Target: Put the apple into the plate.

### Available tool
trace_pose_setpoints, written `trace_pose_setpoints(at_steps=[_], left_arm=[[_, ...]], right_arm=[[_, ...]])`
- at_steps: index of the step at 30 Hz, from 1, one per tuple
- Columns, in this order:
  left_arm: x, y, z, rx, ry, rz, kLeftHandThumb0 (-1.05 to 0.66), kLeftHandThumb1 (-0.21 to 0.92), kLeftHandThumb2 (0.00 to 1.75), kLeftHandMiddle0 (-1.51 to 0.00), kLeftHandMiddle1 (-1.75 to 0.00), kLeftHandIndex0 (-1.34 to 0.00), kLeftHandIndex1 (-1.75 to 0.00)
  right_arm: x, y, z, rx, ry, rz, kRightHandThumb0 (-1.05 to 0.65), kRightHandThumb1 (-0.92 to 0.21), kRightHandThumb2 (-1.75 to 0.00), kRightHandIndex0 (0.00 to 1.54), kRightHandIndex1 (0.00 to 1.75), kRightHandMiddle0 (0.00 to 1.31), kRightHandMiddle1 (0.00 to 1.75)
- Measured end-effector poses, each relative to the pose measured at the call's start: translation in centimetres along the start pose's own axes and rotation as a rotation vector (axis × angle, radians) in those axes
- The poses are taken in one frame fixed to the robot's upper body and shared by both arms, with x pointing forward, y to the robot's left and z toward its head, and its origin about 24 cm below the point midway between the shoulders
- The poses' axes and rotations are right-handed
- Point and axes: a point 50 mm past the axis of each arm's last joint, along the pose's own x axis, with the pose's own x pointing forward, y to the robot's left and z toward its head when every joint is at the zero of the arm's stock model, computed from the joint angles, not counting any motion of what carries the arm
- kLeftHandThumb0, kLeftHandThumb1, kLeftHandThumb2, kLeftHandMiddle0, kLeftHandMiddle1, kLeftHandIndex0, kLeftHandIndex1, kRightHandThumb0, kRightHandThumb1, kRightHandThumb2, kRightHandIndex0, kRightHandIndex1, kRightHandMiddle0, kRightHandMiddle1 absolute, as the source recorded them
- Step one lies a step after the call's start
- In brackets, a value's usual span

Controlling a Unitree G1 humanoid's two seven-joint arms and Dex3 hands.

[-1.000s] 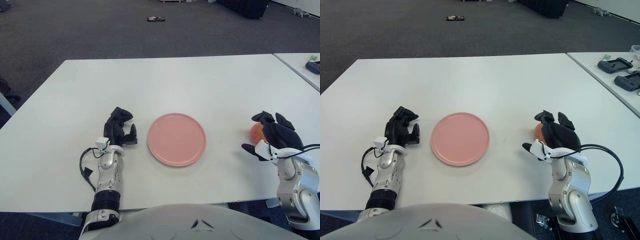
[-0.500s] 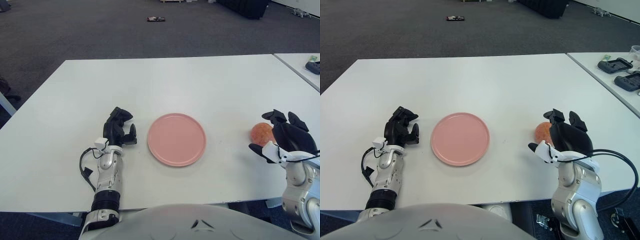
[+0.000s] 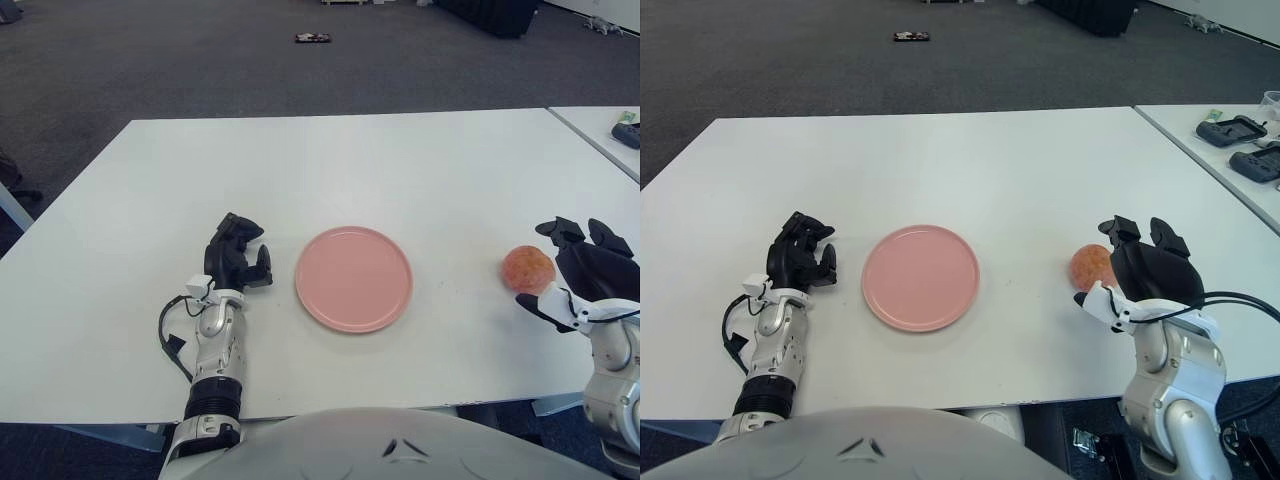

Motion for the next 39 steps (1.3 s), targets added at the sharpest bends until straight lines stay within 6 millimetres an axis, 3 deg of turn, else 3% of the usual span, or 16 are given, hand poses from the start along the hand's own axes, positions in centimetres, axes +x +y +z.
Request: trace_pose_setpoints(at_steps=[8, 28, 39], left_arm=[[0.1, -0.1, -0.1, -0.006, -0.005, 0.000, -0.01, -0.08, 1.75, -0.94, -1.75, -0.71, -1.65], [0.0, -0.2, -0.1, 0.000, -0.005, -0.004, -0.01, -0.08, 1.75, -0.94, -1.75, -0.70, -1.66], [0.1, -0.4, 0.3, 0.003, -0.025, -0.012, -0.01, -0.08, 1.75, -0.93, -1.75, -0.70, -1.66]], right_arm=[[-1.7, -2.2, 1.0, 0.001, -0.057, 0.010, -0.67, -0.28, -1.05, 0.00, 0.17, 0.00, 0.66], [-1.7, -2.4, 0.6, -0.005, -0.046, 0.026, -0.65, -0.26, -1.07, 0.00, 0.17, 0.00, 0.68], [3.5, 1.1, -1.8, -0.005, -0.096, 0.144, -0.63, -0.21, -1.11, 0.00, 0.11, 0.00, 0.74]])
